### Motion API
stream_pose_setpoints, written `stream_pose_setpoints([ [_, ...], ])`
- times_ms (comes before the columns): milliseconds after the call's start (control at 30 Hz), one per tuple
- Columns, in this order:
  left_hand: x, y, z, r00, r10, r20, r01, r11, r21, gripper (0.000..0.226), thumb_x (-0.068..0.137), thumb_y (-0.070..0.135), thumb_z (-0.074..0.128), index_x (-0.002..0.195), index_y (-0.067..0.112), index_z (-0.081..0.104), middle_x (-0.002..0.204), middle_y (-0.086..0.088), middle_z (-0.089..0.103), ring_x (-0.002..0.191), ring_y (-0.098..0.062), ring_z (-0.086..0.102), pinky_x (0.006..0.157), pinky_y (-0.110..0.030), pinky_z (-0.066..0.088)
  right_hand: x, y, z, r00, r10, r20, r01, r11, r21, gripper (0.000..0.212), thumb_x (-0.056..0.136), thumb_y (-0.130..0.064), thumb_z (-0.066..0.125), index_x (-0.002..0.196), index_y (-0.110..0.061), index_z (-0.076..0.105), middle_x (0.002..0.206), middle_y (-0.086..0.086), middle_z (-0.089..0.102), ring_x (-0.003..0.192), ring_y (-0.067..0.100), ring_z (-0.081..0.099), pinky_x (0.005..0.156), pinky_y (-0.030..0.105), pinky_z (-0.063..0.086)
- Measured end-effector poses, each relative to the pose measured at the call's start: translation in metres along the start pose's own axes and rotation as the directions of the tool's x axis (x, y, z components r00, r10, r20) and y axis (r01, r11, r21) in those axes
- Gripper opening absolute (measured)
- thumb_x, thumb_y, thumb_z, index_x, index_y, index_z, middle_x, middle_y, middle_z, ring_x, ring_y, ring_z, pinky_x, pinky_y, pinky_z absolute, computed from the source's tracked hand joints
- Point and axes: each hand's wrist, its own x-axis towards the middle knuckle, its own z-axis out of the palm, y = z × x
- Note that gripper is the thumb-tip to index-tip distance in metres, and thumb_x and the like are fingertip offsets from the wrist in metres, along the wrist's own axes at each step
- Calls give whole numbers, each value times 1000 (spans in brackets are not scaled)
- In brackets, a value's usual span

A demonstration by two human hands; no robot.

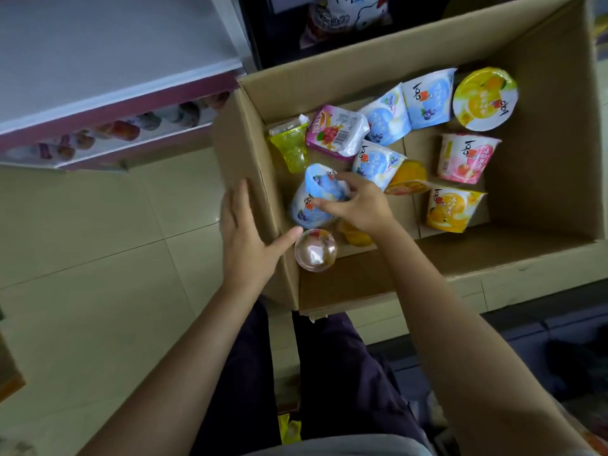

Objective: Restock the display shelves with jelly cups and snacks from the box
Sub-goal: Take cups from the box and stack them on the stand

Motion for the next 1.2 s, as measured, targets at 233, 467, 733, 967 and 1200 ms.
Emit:
stream_pose_setpoints([
  [233, 24, 67, 4, 932, 189, 309, -180, 982, -60, 114, 58, 53, 90, 152, 29, 31, 143, 6, 50, 128, -14, 49, 102, -42, 47, -32, -36, -57, 989, -107, 106, 69, 949, 308, 35, 79, -30, 83, 110, -19, 72, 100, -10, 72, 86, -3, 64, 78, 20, 52],
  [467, 50, 76, 49, 910, -111, 399, 276, 881, -385, 123, 62, 20, 95, 155, 36, 15, 136, 12, 55, 102, 8, 64, 79, -16, 54, -20, -2, -68, 996, 29, -80, 9, 904, 428, 57, 86, -47, 72, 133, -25, 51, 124, -1, 63, 116, 11, 60, 92, 25, 53],
  [733, 60, 67, 77, 906, -345, 244, 423, 751, -508, 97, 68, 18, 92, 145, 21, 33, 121, 0, 66, 95, -5, 70, 70, -18, 56, 50, 25, -42, 946, 247, -211, -161, 921, 355, 104, 74, -44, 83, 154, -18, 21, 142, 9, 48, 125, 25, 55, 101, 44, 52],
  [967, 72, 58, 80, 896, -383, 225, 443, 743, -501, 88, 69, 21, 91, 140, 17, 40, 120, -1, 67, 96, -6, 70, 67, -15, 54, 69, 34, -11, 933, 356, -46, -256, 750, 610, 123, 67, -40, 90, 156, -23, 8, 147, 7, 45, 127, 25, 54, 104, 46, 49],
  [1200, 73, 55, 79, 906, -376, 192, 419, 746, -517, 79, 70, 16, 90, 134, 13, 45, 117, -2, 68, 89, -1, 69, 70, -18, 56, 70, 23, -10, 890, 424, -167, -170, 649, 742, 82, 64, -34, 92, 128, -23, 43, 115, 1, 61, 98, 17, 68, 86, 45, 60],
])
